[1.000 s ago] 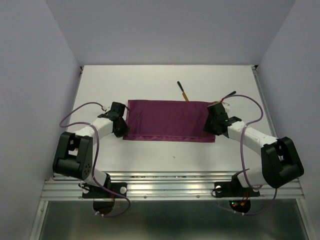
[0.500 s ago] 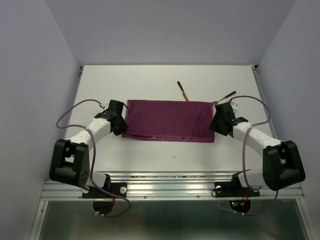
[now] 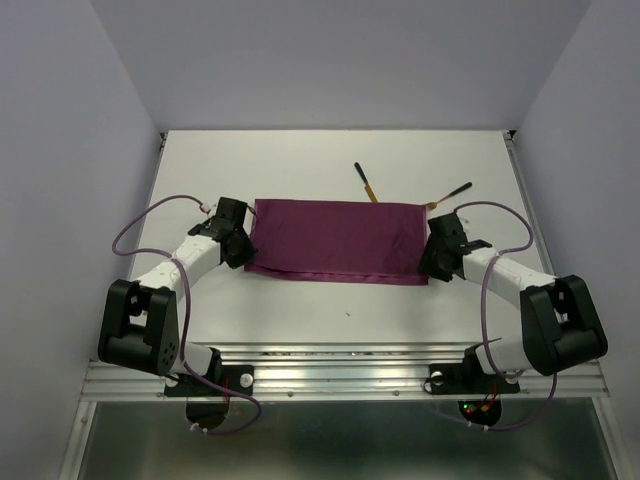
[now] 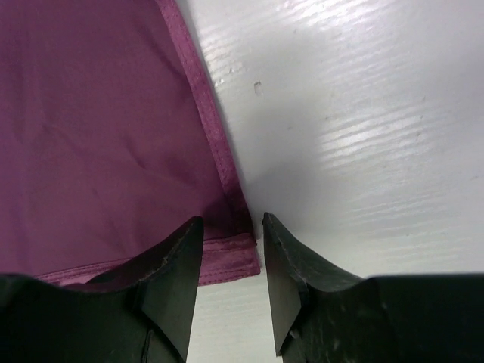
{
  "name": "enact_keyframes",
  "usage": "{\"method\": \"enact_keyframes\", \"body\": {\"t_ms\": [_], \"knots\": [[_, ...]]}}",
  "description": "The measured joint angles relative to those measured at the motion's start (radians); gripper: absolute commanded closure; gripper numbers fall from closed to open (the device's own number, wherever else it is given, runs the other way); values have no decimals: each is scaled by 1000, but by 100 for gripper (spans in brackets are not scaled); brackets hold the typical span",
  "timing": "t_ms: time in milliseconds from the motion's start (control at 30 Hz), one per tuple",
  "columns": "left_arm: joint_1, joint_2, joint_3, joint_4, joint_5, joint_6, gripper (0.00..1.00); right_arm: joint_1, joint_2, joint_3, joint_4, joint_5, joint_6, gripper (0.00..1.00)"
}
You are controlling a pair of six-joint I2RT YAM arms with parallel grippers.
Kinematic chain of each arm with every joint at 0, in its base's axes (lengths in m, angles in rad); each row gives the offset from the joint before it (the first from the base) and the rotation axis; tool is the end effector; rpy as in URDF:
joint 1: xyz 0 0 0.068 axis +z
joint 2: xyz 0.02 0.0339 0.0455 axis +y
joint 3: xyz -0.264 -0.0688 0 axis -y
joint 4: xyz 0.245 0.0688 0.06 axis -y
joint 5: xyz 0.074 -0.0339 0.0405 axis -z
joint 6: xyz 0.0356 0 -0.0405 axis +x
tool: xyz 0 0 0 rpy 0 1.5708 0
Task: Fold the napkin into a case and place the utensils inside
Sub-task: Smooth out the rectangle-folded napkin at the center of the board.
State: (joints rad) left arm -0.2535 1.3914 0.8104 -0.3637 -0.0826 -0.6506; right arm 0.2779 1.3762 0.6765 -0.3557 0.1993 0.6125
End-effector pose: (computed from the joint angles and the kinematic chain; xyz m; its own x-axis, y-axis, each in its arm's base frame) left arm 0.2667 -0.0661 0.2002 -0.7472 -0.4299 -0.5068 -0.3135 0.9004 -0.3017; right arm 0.2411 0.0614 0.1659 -0.7853 0.3620 -0.5023 0.3378 0.9304 0.1424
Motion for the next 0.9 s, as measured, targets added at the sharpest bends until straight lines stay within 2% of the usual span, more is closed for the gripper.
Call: {"method": "enact_keyframes", "body": {"t_ms": [33, 333, 900], "knots": [[0, 0, 0, 0, 2, 1, 88, 0, 5, -8, -1, -3, 0, 57], [0, 11, 0, 24, 15, 12, 77, 0, 4, -11, 8, -9, 0, 57], [-5, 92, 0, 77, 21, 14, 75, 0, 5, -11, 9, -9, 0, 56]]}}
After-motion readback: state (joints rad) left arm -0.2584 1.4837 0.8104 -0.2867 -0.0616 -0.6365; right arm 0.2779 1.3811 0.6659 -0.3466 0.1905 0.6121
